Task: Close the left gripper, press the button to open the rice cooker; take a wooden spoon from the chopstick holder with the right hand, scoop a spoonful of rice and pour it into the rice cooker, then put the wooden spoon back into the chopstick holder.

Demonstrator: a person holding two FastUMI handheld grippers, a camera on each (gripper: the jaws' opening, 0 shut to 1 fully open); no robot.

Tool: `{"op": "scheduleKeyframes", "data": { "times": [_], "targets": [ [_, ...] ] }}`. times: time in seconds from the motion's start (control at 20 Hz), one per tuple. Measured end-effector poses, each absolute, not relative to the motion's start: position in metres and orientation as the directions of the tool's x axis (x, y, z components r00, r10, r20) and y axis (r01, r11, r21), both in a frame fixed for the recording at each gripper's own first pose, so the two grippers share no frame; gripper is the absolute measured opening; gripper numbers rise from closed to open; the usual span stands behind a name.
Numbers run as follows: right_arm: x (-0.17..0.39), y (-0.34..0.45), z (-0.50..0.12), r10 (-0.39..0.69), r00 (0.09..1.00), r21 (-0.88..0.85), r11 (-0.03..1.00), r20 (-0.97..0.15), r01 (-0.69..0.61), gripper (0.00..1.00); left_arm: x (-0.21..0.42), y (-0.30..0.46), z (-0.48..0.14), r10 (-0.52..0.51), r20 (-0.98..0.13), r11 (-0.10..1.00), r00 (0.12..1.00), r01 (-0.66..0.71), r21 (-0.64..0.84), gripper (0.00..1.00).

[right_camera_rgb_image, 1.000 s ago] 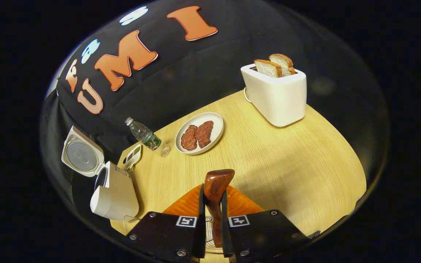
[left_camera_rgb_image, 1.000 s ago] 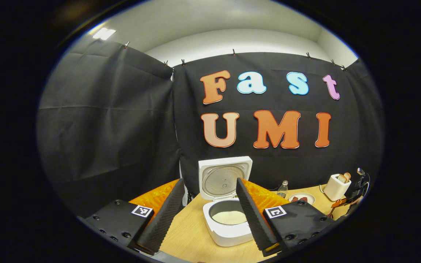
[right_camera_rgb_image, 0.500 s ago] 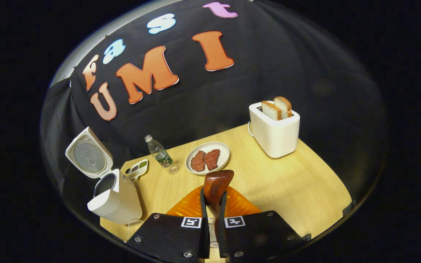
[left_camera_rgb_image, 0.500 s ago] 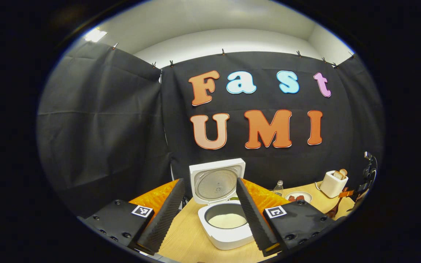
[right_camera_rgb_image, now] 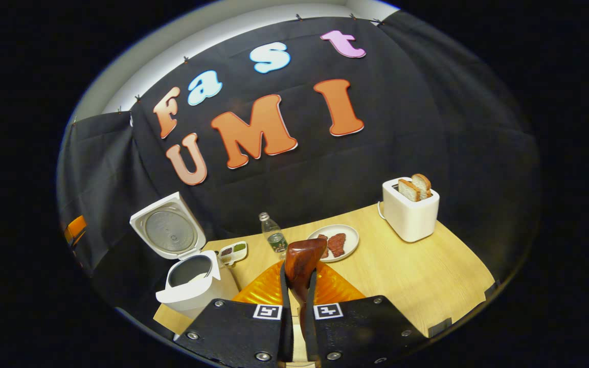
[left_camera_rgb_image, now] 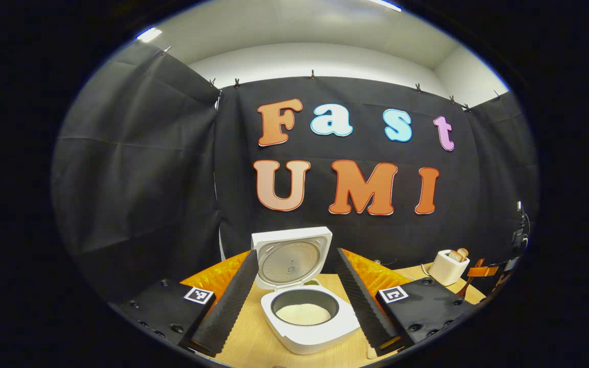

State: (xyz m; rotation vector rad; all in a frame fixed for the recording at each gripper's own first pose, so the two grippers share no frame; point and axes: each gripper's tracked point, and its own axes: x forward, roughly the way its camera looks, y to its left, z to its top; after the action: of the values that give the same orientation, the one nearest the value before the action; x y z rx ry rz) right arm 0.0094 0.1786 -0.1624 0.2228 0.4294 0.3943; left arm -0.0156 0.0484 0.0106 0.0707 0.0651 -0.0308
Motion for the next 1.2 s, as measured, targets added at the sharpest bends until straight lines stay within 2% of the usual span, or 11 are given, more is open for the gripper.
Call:
{"op": "scheduleKeyframes", "data": {
  "times": [0.2, 0.4, 0.7, 1.05, 1.2],
  "targets": [
    [-0.012, 0.218, -0.188, 0.443, 0.826, 0.202, 0.896, -0.347, -0.396, 0.08, -0.014, 0.070, 0.002, -0.047, -0.090, 0.997, 0.995, 0.052, 0.056, 0.99],
    [-0.020, 0.232, -0.231, 0.395, 0.831, 0.101, 0.916, -0.391, -0.388, 0.09, -0.014, 0.097, 0.001, -0.037, -0.098, 0.997, 0.994, 0.043, 0.063, 1.00],
    [-0.024, 0.233, -0.264, 0.329, 0.876, -0.120, 0.913, -0.353, -0.391, 0.09, -0.013, 0.127, -0.003, -0.040, -0.112, 0.995, 0.993, 0.050, 0.084, 1.00],
    [-0.039, 0.246, -0.287, 0.351, 0.887, -0.219, 0.879, -0.301, -0.422, 0.09, -0.016, 0.140, -0.013, -0.065, -0.128, 0.993, 0.990, 0.076, 0.088, 1.00],
    [-0.046, 0.242, -0.307, 0.336, 0.876, -0.167, 0.897, -0.345, -0.410, 0.09, -0.021, 0.141, -0.021, -0.078, -0.139, 0.993, 0.987, 0.089, 0.076, 0.99]
  ]
}}
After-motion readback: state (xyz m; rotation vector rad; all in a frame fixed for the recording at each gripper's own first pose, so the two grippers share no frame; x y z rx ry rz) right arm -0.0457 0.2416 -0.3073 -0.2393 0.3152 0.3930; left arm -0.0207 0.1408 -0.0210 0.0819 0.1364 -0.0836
